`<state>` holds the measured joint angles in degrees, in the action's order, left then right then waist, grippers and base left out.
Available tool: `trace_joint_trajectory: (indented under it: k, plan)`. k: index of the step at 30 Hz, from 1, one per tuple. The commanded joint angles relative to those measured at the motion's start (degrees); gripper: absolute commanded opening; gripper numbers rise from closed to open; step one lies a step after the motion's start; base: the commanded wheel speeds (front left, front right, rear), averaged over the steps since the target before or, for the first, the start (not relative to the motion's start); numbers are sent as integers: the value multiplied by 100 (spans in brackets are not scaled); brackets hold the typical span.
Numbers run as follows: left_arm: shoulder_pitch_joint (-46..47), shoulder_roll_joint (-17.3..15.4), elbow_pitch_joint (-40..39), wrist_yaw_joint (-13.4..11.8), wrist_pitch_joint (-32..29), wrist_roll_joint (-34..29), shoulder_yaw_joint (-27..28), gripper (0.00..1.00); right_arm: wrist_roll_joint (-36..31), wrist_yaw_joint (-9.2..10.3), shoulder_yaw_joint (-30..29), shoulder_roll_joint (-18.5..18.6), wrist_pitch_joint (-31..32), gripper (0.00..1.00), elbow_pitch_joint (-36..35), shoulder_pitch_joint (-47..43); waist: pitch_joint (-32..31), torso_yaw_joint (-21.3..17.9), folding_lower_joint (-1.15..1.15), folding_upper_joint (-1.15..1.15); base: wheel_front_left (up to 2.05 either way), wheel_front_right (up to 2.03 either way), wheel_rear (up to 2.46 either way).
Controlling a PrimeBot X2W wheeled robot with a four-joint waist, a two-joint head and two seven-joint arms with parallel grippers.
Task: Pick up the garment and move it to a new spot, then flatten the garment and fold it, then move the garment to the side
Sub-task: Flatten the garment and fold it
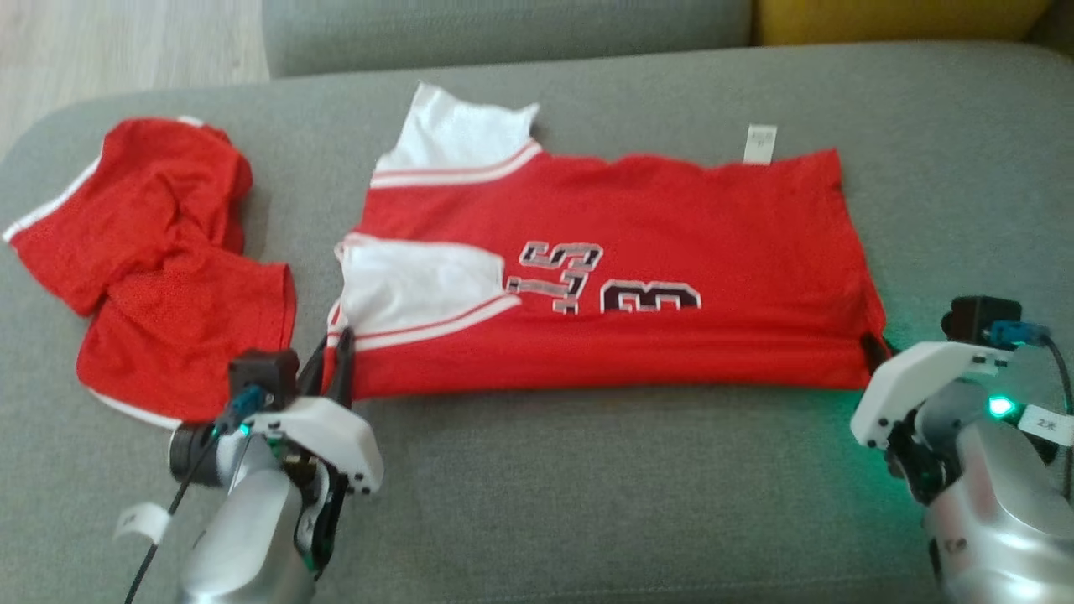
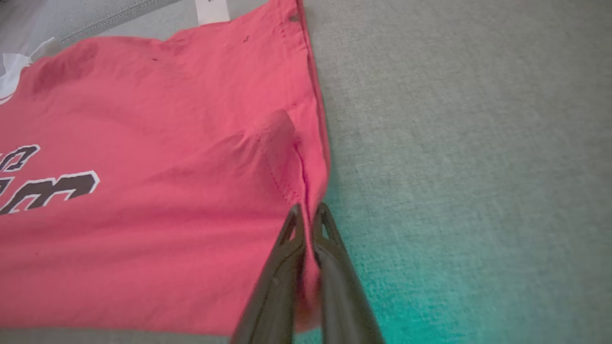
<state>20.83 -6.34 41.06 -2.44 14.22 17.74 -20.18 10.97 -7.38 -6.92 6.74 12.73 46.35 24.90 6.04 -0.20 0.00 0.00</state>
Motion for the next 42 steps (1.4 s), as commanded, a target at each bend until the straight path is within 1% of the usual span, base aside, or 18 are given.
trace_joint_trajectory:
  k: [1, 6, 8, 11, 14, 17, 19, 20, 21, 22, 25, 28, 30, 33, 36, 38, 42]
  plan:
    - [96, -217, -100, 15, 63, 20, 203, 0, 99, -11, 157, 189, 104, 0, -242, 2, -156, -59, 0, 0, 0, 0, 0]
    - [-145, -296, -39, 116, -53, 103, 163, 0, 407, -11, 445, 412, 658, 0, -548, -343, -413, -107, 0, 0, 0, 0, 0]
    - [-207, -313, -45, 142, -95, 152, 180, 0, 470, -11, 503, 451, 770, 0, -630, -419, -459, -121, 0, 0, 0, 0, 0]
    - [-503, -392, -118, 269, -417, 256, 118, 0, 701, -11, 651, 592, 1202, 0, -1020, -805, -619, -149, 0, 0, 0, 0, 0]
    - [-697, -452, -269, 350, -654, 276, 24, 0, 830, -11, 669, 665, 1430, 0, -1364, -1102, -651, -158, 0, 0, 0, 0, 0]
    - [-836, -476, -452, 326, -747, 314, 10, 0, 888, -11, 615, 675, 1604, 0, -1676, -1366, -663, -162, 0, 0, 0, 0, 0]
    - [-894, -477, -554, 294, -790, 331, 2, 0, 870, -11, 458, 625, 1561, 0, -1883, -1473, -652, -174, 0, 0, 0, 0, 0]
    - [-905, -471, -614, 266, -770, 336, 9, 10, 831, -11, 407, 589, 1487, 73, -1994, -1508, -643, -178, 0, 0, 0, 0, 0]
    - [-910, -462, -673, 238, -731, 338, 16, 51, 829, -11, 378, 532, 1436, 100, -2089, -1541, -633, -183, 0, 0, 0, 0, 0]
    - [-912, -444, -724, 195, -688, 363, 49, 100, 882, -11, 342, 450, 1398, 100, -2171, -1567, -624, -189, 0, 0, 0, 0, 0]
    - [-887, -392, -864, 59, -531, 463, 193, 100, 1030, -11, 401, 317, 1129, 100, -2525, -1604, -593, -200, 0, 0, 0, 0, 0]
    - [-820, -334, -1054, -50, -252, 553, 365, 100, 1073, -11, 453, 267, 554, 100, -2882, -1574, -531, -223, 0, 0, 0, 0, 0]
    - [-773, -286, -1248, -78, -70, 607, 501, 100, 1057, -11, 529, 254, 97, 100, -3073, -1500, -475, -247, 0, 0, 0, 0, 0]
    - [-728, -183, -1611, -18, 57, 690, 749, 100, 1051, -11, 570, 198, -542, 100, -3206, -1360, -369, -270, 0, 0, 0, 0, 0]
    - [-690, -101, -2062, 47, 73, 577, 986, 100, 946, -11, 674, 147, -1006, 100, -3206, -1202, -219, -297, 0, 0, 0, 0, 0]
    - [-670, -61, -2225, 113, 75, 463, 1073, 100, 880, -11, 740, 110, -1192, 100, -3143, -1071, -88, -328, 0, 0, 0, 0, 0]
    - [-325, -129, -2091, 283, 76, 188, 974, 100, 650, -11, 791, 61, -1339, 100, -2939, -700, 269, -412, 0, 0, 0, 0, 0]
